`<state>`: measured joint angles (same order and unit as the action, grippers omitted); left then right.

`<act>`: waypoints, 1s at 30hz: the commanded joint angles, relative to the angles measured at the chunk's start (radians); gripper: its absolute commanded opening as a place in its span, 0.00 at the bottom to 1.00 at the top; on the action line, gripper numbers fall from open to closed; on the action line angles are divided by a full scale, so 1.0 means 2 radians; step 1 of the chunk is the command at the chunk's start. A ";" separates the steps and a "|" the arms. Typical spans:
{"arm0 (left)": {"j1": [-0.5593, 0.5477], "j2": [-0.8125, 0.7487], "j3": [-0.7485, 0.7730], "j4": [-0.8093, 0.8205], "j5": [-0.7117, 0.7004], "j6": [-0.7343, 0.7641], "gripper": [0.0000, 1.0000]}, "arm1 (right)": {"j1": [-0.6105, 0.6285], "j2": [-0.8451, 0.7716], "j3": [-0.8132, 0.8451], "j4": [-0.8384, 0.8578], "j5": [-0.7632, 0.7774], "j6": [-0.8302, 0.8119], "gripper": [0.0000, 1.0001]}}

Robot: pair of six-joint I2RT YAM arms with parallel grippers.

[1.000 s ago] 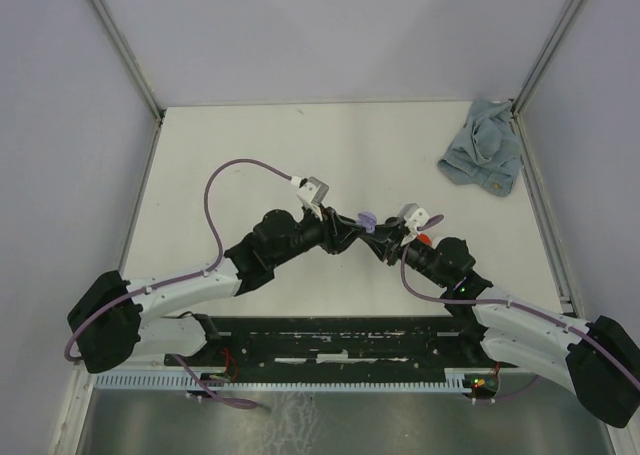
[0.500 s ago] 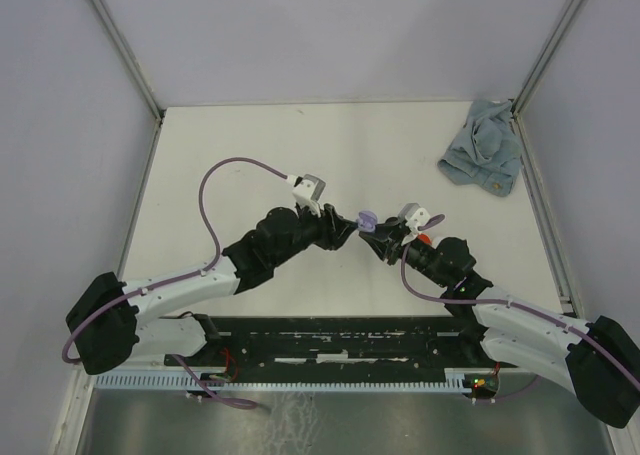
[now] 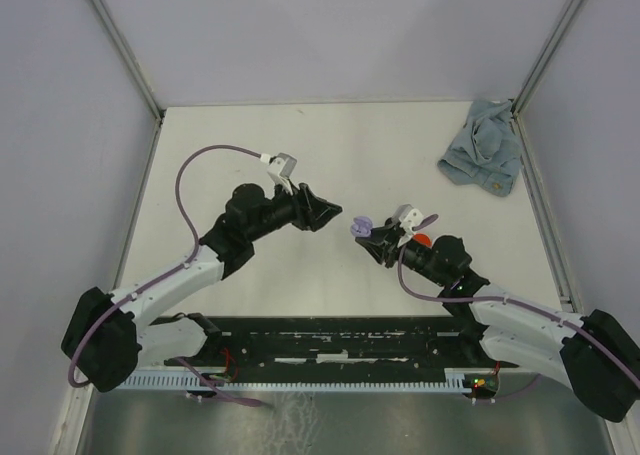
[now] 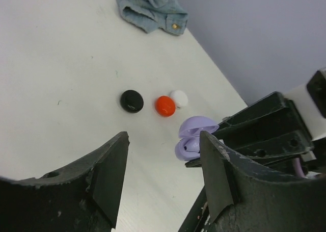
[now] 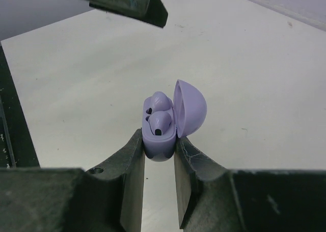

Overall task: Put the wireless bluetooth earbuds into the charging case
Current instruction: Adjust the earbud with the charging case, then close the charging case.

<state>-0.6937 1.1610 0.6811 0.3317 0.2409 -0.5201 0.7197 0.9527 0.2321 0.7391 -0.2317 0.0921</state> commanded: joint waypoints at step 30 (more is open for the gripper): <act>0.035 0.116 0.062 0.149 0.327 -0.116 0.64 | -0.002 0.065 0.057 0.040 -0.081 0.024 0.04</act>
<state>-0.6224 1.4109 0.7700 0.4828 0.8192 -0.6842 0.7189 1.0691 0.3065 0.7845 -0.3813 0.1310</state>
